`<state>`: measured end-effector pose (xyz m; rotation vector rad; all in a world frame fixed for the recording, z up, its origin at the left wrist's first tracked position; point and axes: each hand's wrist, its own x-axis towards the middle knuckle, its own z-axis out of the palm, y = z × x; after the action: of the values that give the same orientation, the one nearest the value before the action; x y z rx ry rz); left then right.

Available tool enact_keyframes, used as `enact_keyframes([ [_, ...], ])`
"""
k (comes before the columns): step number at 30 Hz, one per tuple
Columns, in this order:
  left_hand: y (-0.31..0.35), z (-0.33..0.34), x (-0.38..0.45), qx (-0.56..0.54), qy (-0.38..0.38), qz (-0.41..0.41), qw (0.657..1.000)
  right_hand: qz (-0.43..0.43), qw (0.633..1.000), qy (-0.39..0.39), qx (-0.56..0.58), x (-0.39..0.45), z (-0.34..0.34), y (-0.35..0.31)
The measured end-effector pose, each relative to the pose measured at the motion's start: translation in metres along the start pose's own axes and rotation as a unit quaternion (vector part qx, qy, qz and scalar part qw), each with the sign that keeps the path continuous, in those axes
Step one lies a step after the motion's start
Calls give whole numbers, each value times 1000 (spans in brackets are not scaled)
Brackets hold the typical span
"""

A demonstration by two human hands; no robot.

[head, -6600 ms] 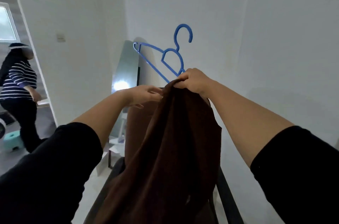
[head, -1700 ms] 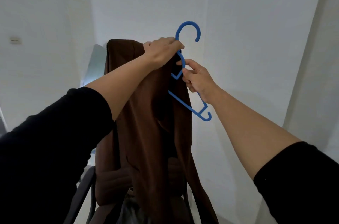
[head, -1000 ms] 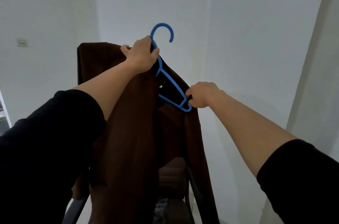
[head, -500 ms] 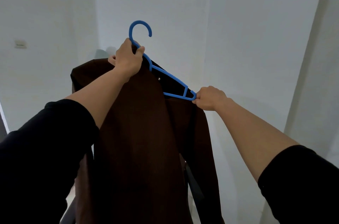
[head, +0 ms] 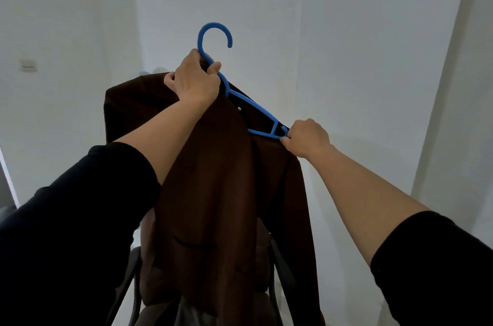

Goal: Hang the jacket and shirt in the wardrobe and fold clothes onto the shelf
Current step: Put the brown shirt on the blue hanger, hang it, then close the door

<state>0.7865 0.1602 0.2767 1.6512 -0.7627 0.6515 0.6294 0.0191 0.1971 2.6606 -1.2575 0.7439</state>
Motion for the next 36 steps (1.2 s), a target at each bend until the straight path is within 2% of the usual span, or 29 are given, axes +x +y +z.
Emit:
enact_keyframes([
  [5, -6, -2, 1, 23, 12, 3, 1000, -59, 997, -39, -18, 2, -8, 3],
  [8, -9, -1, -2, 22, 36, -32, 999, -139, 984, -91, -57, -5, -19, -1],
  [10, -10, -3, -4, 31, 36, -63, 997, -171, 979, -97, -59, -7, -23, -2],
  [12, -15, -4, 0, 61, -21, -81, 995, -171, 984, -57, -17, -4, -25, -2],
  [14, -21, -7, 5, 78, -125, -85, 985, -148, 988, -15, 37, 1, -28, -5],
  [17, -15, -9, 2, 43, -253, -64, 964, -145, 986, 8, 85, 4, -31, -14],
  [22, 1, -8, -12, -15, -337, -35, 941, -215, 961, -39, 171, -5, -33, -34],
  [24, -2, -7, -13, -33, -339, -36, 940, -215, 933, -55, 282, -9, -37, -35],
  [26, -4, -8, -13, -58, -322, -40, 944, -165, 920, 2, 355, -9, -41, -31],
  [28, -4, -9, -12, -93, -302, -49, 947, -127, 948, 55, 286, -5, -41, -23],
  [30, -4, -11, -10, -117, -281, -54, 951, -101, 968, 39, 225, -2, -35, -14],
  [32, -4, -12, -7, -136, -254, -55, 956, -80, 971, 8, 227, -2, -31, -7],
  [36, -7, -17, -4, -136, -250, -39, 958, -85, 987, 27, 136, -5, -33, 5],
])
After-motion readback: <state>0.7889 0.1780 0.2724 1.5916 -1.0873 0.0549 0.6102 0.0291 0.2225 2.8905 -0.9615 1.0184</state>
